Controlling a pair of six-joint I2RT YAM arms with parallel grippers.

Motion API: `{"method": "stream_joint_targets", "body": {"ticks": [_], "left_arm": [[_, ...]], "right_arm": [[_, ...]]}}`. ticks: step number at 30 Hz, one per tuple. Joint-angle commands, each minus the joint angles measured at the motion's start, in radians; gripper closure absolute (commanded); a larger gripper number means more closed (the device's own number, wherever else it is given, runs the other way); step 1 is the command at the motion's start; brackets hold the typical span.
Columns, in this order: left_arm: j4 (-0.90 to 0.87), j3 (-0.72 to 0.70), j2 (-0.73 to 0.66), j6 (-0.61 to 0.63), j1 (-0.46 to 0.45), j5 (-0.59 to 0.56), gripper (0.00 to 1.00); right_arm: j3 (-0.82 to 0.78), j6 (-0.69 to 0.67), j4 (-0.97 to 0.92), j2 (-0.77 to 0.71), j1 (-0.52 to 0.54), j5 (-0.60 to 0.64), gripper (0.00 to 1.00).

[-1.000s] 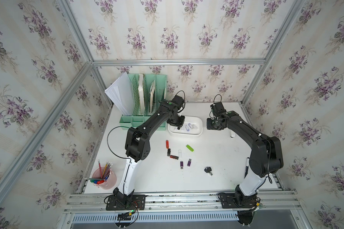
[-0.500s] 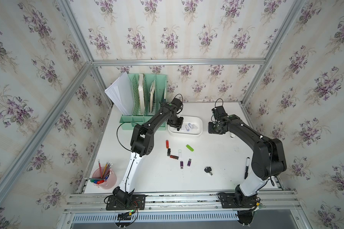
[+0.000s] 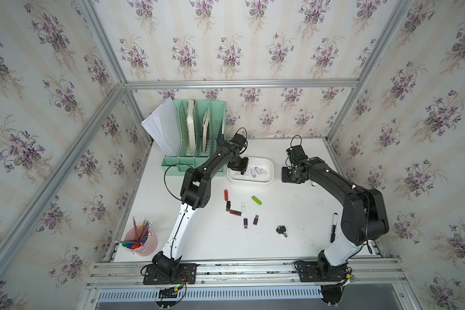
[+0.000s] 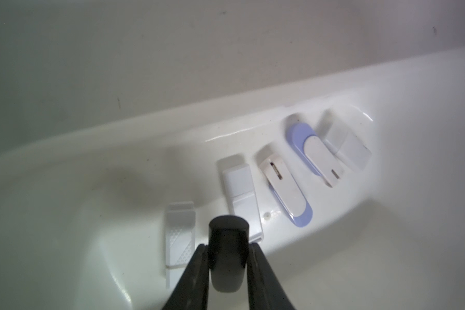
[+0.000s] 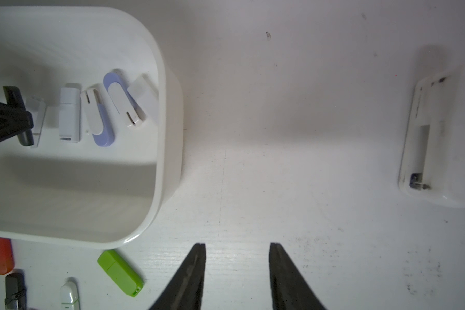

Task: Put the usb flash drive into the storage box
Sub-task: Place the USB flash in the storage box, then adjust the storage box at the center of the board.

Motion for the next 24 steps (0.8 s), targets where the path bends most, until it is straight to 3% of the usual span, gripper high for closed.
{"method": "stream_joint_targets", "body": {"ticks": [1,8,17,24], "left_arm": [[0.013,0.014,0.01,-0.01,0.0,-0.019,0.7],[0.021,0.012,0.019,-0.017,0.0,-0.024,0.69],[0.004,-0.011,-0.094,-0.027,-0.004,0.013,0.52],[-0.017,-0.213,-0.313,-0.021,-0.004,-0.018,0.6]], "right_arm": [[-0.003,0.001,-0.004,-0.007,0.0,0.0,0.56],[-0.013,0.001,0.002,-0.013,0.0,-0.002,0.56],[-0.021,0.008,0.043,0.008,0.001,-0.045,0.55],[0.019,0.001,0.073,0.015,0.01,-0.117,0.42]]}}
